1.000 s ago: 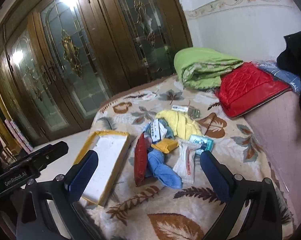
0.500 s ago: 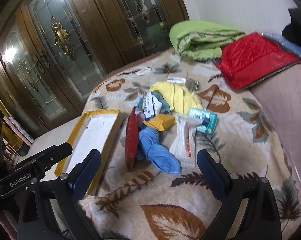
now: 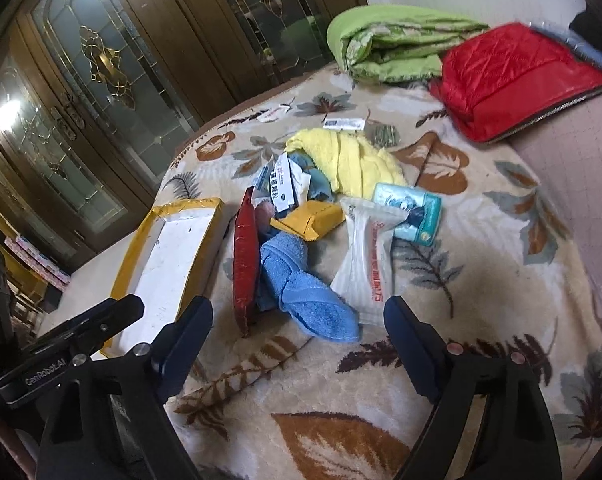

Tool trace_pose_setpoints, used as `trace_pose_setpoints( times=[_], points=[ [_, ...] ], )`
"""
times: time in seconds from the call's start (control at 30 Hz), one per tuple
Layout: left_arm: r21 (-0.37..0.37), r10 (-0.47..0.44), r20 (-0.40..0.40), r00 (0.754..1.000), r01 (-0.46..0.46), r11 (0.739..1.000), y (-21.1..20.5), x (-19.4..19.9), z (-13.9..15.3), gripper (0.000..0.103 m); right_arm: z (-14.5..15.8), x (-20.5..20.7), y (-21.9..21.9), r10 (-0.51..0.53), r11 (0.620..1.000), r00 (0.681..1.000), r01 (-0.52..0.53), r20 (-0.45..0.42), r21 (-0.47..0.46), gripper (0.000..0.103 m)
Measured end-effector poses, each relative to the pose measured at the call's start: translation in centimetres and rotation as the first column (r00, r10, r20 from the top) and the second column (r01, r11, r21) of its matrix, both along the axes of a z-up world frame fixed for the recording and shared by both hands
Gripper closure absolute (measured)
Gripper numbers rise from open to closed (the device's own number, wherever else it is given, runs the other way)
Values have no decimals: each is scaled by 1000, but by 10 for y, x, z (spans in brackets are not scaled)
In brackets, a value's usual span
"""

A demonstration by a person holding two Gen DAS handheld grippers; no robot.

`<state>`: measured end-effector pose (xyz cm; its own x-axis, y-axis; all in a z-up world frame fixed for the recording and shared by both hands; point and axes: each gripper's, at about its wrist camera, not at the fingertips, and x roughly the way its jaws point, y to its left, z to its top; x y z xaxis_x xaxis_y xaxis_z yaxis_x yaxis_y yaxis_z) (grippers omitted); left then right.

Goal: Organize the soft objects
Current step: 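Move both tools forward over the pile of items beside the tray, then grasp the red packet with the left tool while the right tool grasps the white bag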

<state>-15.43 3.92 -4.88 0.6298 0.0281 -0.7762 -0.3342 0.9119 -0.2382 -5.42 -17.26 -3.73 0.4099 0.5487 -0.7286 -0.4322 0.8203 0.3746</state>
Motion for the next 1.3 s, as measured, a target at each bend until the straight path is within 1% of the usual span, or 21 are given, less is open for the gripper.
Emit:
trace_pose_setpoints(
  times=[0.17, 0.3, 0.47, 0.53, 0.6, 0.67, 0.7, 0.73, 0.8, 0.83, 0.87, 0.9, 0.93, 0.97, 1.0, 1.03, 1.07, 1.1, 1.17, 1.23, 1.3],
  points=[
    [-46, 34, -10, 999, -35, 998, 14, 2, -10, 31, -3, 7, -4, -15, 1000, 1000, 16, -12, 9, 13],
    [-46, 32, -37, 999, -34, 998, 16, 12, -19, 31, -13, 15, -9, -30, 999, 999, 31, -35, 15, 13],
    [-92, -26, -73, 997, 19, 996, 10, 43, -36, 31, -34, 35, -4, -17, 1000, 996, 18, -83, 5, 13],
    [-75, -44, -91, 995, 37, 996, 7, 62, -44, 31, -43, 48, 0, -15, 1000, 994, 18, -105, 22, 13],
    [-74, -60, -113, 992, 51, 996, 5, 82, -52, 31, -52, 64, 6, -39, 999, 992, 40, -124, 7, 13],
    [-40, -81, -120, 989, 77, 996, 0, 98, -59, 31, -60, 78, 11, -57, 998, 989, 57, -136, -2, 13],
    [-21, -72, -133, 988, 70, 997, 0, 105, -62, 31, -61, 81, 11, -71, 997, 988, 70, -135, -8, 13],
    [-27, -60, -146, 987, 56, 998, 3, 111, -67, 31, -65, 88, 12, -93, 996, 988, 92, -126, -16, 13],
    [-71, -62, -160, 985, 51, 996, 8, 120, -76, 31, -72, 97, 13, -116, 993, 983, 112, -140, -35, 15],
    [-79, -56, -172, 983, 43, 996, 11, 123, -80, 31, -74, 101, 11, -121, 993, 981, 119, -151, -20, 17],
    [-88, -57, -175, 983, 41, 995, 12, 125, -83, 35, -77, 103, 11, -119, 993, 980, 119, -158, -10, 25],
    [-112, -62, -170, 983, 44, 993, 14, 127, -85, 42, -80, 104, 12, -115, 993, 980, 114, -165, -15, 30],
    [-139, -73, -161, 984, 51, 989, 14, 127, -86, 48, -82, 105, 14, -109, 994, 979, 107, -172, -22, 40],
    [-165, -85, -153, 984, 60, 984, 14, 127, -86, 61, -85, 105, 16, -103, 995, 979, 100, -178, -25, 51],
    [-182, -94, -148, 985, 67, 981, 14, 126, -86, 67, -89, 105, 17, -97, 995, 978, 93, -186, -32, 58],
    [-180, -98, -144, 985, 71, 981, 14, 126, -84, 71, -91, 104, 19, -98, 995, 977, 92, -191, -42, 68],
    [-176, -101, -141, 985, 76, 981, 13, 124, -82, 78, -93, 103, 19, -98, 995, 976, 91, -197, -42, 68],
    [-168, -97, -135, 986, 74, 983, 13, 121, -79, 82, -94, 103, 20, -98, 995, 976, 92, -197, -38, 69],
    [-165, -78, -122, 989, 58, 985, 14, 116, -75, 86, -90, 99, 20, -88, 996, 981, 82, -173, -41, 74],
    [-155, -71, -101, 992, 55, 986, 15, 111, -73, 89, -85, 93, 20, -82, 996, 988, 76, -131, -50, 76],
    [-140, -56, -92, 994, 42, 989, 17, 106, -70, 91, -82, 89, 20, -75, 997, 989, 71, -127, -41, 77]
  ],
)
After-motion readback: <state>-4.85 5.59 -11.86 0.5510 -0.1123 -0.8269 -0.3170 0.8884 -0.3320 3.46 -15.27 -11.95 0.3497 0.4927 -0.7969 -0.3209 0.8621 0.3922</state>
